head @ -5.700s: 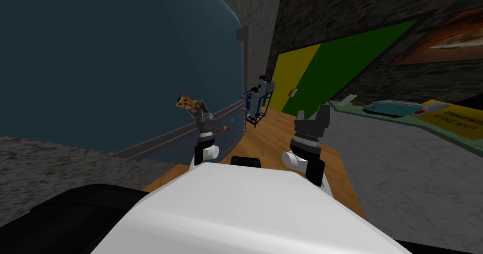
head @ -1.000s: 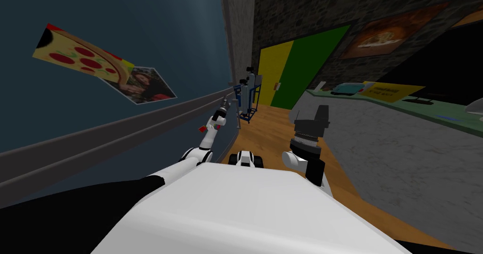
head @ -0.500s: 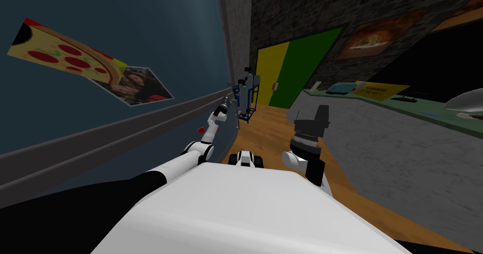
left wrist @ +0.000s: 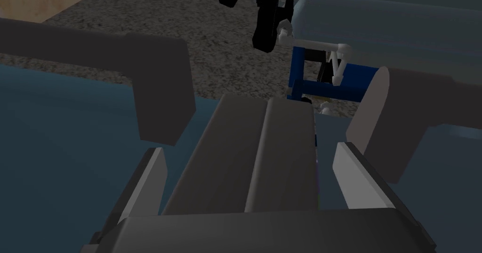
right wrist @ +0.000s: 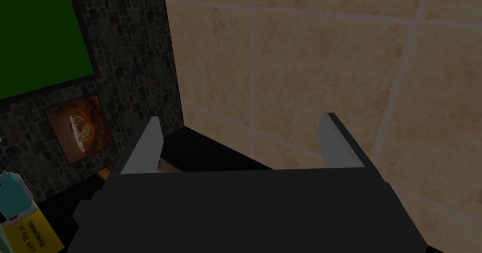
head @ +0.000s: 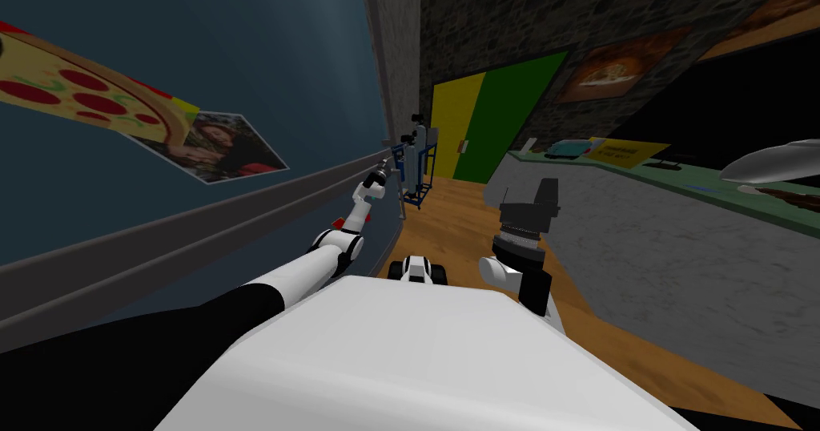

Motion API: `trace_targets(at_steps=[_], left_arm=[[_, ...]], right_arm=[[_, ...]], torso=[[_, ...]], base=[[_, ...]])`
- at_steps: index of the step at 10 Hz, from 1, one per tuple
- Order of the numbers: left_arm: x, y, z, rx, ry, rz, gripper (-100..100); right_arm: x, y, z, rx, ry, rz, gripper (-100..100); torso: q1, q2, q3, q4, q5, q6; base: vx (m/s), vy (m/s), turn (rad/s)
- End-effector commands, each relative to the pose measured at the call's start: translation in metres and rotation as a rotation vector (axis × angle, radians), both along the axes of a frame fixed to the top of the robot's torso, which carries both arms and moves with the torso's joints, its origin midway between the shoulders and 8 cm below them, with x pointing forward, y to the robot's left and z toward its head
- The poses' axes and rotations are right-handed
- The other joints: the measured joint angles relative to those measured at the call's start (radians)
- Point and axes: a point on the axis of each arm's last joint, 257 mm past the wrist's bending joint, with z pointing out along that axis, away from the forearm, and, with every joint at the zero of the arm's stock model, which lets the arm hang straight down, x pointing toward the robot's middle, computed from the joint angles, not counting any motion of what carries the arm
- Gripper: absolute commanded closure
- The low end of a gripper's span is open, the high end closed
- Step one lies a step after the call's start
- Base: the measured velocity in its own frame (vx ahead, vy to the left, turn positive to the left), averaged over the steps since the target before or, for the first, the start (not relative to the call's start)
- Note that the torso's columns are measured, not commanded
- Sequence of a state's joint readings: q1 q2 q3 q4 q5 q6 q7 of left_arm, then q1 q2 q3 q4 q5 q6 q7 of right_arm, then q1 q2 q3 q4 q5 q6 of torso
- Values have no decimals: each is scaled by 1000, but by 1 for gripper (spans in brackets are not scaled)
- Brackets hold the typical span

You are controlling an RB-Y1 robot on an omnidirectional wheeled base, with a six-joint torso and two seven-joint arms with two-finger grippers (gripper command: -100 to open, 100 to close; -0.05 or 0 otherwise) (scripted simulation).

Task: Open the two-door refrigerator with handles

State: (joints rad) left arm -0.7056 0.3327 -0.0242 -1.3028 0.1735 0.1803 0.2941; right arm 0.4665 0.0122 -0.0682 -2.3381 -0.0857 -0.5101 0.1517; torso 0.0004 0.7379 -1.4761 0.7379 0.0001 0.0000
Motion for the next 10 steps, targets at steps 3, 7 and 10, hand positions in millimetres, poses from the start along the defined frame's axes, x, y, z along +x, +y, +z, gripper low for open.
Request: trace_targets(at_steps=[3,7,10], left_arm=[[24,11,17,-8,56,27,-100],[38,22,35,-14,83,52,-100],[50,41,57,-26,115,90,-100]], right_arm=[[0,0,0,0,0,0,0],[0,0,0,0,0,0,0],[0,0,0,0,0,0,0]], torso=[[-1,0,0,0,0,0],[0,0,0,0,0,0],[-1,0,0,0,0,0]], base=[[5,14,-52],[2,14,-53],[3,15,-62]])
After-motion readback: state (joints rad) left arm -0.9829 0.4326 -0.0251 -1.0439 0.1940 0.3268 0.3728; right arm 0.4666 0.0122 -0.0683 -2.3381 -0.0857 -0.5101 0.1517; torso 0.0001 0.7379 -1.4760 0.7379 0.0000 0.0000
